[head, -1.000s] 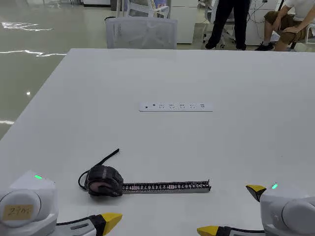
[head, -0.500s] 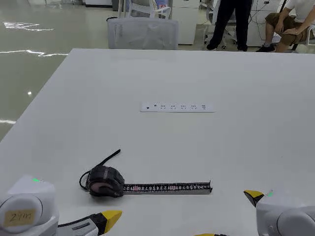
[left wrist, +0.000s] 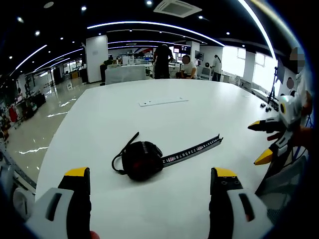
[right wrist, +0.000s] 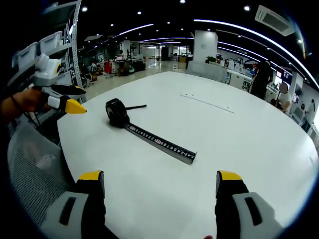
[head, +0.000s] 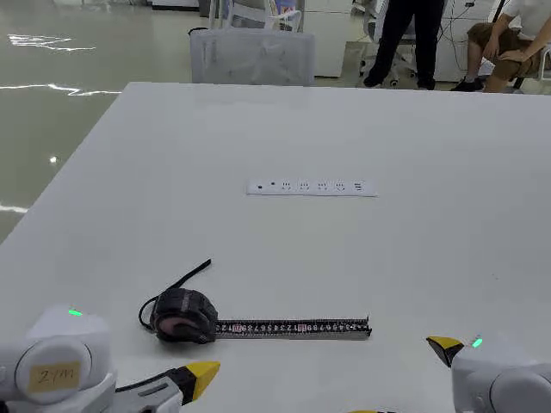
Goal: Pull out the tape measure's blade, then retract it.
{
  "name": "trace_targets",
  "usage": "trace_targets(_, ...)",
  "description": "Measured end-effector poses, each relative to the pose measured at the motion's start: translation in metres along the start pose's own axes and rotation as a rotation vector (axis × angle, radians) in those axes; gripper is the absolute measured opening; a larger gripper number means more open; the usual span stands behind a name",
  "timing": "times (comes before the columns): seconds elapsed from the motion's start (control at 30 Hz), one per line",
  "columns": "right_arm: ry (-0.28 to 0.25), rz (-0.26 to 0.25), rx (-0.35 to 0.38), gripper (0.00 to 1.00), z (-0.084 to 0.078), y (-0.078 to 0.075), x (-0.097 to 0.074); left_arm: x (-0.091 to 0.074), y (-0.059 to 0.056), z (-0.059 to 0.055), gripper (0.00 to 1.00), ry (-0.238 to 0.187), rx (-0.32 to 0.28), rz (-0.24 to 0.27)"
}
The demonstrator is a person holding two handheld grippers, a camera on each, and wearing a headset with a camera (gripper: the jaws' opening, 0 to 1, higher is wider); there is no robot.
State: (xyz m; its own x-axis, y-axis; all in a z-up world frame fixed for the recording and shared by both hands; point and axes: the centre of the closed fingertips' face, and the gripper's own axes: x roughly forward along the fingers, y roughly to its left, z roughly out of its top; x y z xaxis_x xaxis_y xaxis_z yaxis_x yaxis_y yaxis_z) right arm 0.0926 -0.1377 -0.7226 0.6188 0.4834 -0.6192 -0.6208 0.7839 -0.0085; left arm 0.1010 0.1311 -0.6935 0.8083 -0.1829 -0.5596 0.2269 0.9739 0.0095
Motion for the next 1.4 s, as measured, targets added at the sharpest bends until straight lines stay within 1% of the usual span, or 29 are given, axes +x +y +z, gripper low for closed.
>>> trace_targets(0.07, -0.010, 0.006, -0.011, 0.93, 0.003, 0.001, -0.003, 0.004, 0.000, 0.000, 0.99, -0.003, 0.004, 0.001)
trace_targets(0.1, -0.011, 0.008, -0.014, 0.93, 0.003, 0.001, -0.003, 0.006, 0.000, -0.001, 0.99, -0.001, 0.004, 0.003)
trace_targets(0.17, -0.006, 0.019, -0.018, 0.92, 0.000, 0.000, -0.002, 0.007, -0.003, 0.001, 0.99, -0.003, 0.005, 0.006)
trace_targets(0.23, -0.019, 0.041, -0.057, 0.91, 0.001, 0.000, -0.002, 0.011, -0.001, 0.000, 0.99, -0.010, 0.000, 0.004)
trace_targets(0.27, -0.014, 0.047, -0.083, 0.90, 0.001, 0.000, -0.002, 0.012, 0.000, 0.001, 0.99, -0.014, -0.007, 0.002)
trace_targets(0.3, 0.001, 0.063, -0.119, 0.89, -0.002, 0.001, -0.002, 0.015, 0.001, 0.001, 0.99, -0.013, -0.013, 0.004)
trace_targets(0.37, 0.008, 0.080, -0.130, 0.88, -0.004, 0.002, -0.001, 0.019, 0.003, -0.002, 0.99, 0.002, -0.004, 0.006)
trace_targets(0.43, -0.009, 0.102, -0.148, 0.87, -0.002, 0.004, 0.001, 0.022, 0.001, -0.001, 0.99, 0.008, 0.011, 0.009)
trace_targets(0.5, -0.016, 0.120, -0.168, 0.85, 0.000, 0.002, 0.002, 0.026, 0.002, -0.002, 0.99, 0.010, 0.015, 0.012)
trace_targets(0.57, -0.018, 0.135, -0.188, 0.83, 0.001, -0.001, 0.004, 0.031, 0.005, -0.002, 0.99, 0.009, 0.008, 0.017)
trace_targets(0.63, -0.019, 0.150, -0.196, 0.82, 0.002, -0.005, 0.006, 0.034, 0.005, -0.003, 0.99, 0.011, 0.006, 0.025)
trace_targets(0.73, -0.009, 0.177, -0.232, 0.78, -0.001, -0.010, 0.009, 0.040, 0.006, -0.005, 0.99, 0.014, 0.002, 0.032)
trace_targets(0.8, -0.001, 0.189, -0.243, 0.77, -0.002, -0.013, 0.011, 0.043, 0.007, -0.007, 0.98, 0.021, 0.000, 0.031)
trace_targets(0.83, -0.003, 0.194, -0.248, 0.77, -0.002, -0.015, 0.012, 0.047, 0.010, -0.007, 0.97, 0.004, -0.015, 0.036)
trace_targets(0.87, -0.009, 0.204, -0.257, 0.75, -0.002, -0.016, 0.013, 0.047, 0.008, -0.006, 0.97, 0.000, -0.022, 0.040)
trace_targets(0.9, -0.016, 0.209, -0.264, 0.73, -0.001, -0.017, 0.014, 0.048, 0.006, -0.006, 0.97, 0.004, -0.024, 0.043)
trace_targets(0.97, -0.015, 0.229, -0.281, 0.71, -0.003, -0.019, 0.017, 0.052, 0.008, -0.009, 0.97, 0.018, -0.021, 0.051)
trace_targets(1.1, -0.024, 0.265, -0.332, 0.67, -0.004, -0.024, 0.023, 0.056, 0.009, -0.011, 0.97, 0.020, -0.040, 0.059)
trace_targets(1.2, -0.019, 0.293, -0.354, 0.64, -0.005, -0.031, 0.029, 0.057, 0.010, -0.010, 0.95, 0.015, -0.053, 0.080)
trace_targets(1.27, -0.017, 0.301, -0.365, 0.63, -0.003, -0.032, 0.030, 0.060, 0.013, -0.010, 0.95, 0.012, -0.056, 0.090)
trace_targets(1.4, -0.007, 0.333, -0.399, 0.59, -0.005, -0.039, 0.039, 0.066, 0.013, -0.010, 0.94, 0.014, -0.056, 0.092)
